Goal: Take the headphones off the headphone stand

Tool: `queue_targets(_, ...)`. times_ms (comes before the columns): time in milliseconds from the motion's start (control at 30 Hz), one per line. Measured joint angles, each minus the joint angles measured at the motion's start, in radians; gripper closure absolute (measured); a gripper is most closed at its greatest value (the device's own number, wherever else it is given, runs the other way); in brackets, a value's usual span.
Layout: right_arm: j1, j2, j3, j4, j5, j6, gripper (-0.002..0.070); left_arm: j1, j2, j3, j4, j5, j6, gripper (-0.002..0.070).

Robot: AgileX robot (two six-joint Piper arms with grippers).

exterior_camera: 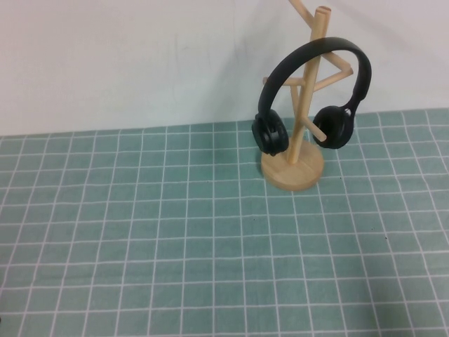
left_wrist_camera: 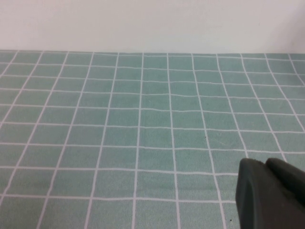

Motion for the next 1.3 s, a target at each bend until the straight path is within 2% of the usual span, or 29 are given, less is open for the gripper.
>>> queue_targets(200, 0.000, 0.000, 0.000, 0.169, -0.059, 0.000, 0.0684, 0.000, 0.000, 0.000, 0.000, 0.000, 0.000, 0.0679)
queue_targets(367, 0.000, 0.014, -0.058, 0.212, 0.079, 0.000, 0.0682, 0.000, 0.000, 0.000, 0.000, 0.000, 0.000, 0.0679)
queue_targets(533, -0.001, 0.225, -0.253, 0.110, 0.305, 0.002, 0.0682, 0.000, 0.000, 0.000, 0.000, 0.000, 0.000, 0.0679)
queue_targets(700, -0.001, 0.510, -0.491, -0.105, 0.596, -0.003, 0.0682, 0.000, 0.000, 0.000, 0.000, 0.000, 0.000, 0.0679)
queue_targets(833, -0.001, 0.710, -0.629, -0.217, 0.696, -0.083, 0.0682, 0.000, 0.000, 0.000, 0.000, 0.000, 0.000, 0.0679)
queue_targets(1000, 0.008, 0.914, -0.788, -0.222, 0.713, -0.213, 0.0682, 0.000, 0.000, 0.000, 0.000, 0.000, 0.000, 0.0679)
queue_targets(1133, 0.096, 1.053, -0.888, -0.248, 0.704, -0.238, 0.0682, 0.000, 0.000, 0.000, 0.000, 0.000, 0.000, 0.0679)
queue_targets(1300, 0.309, 1.190, -0.980, -0.355, 0.637, -0.241, 0.0682, 0.000, 0.000, 0.000, 0.000, 0.000, 0.000, 0.0679)
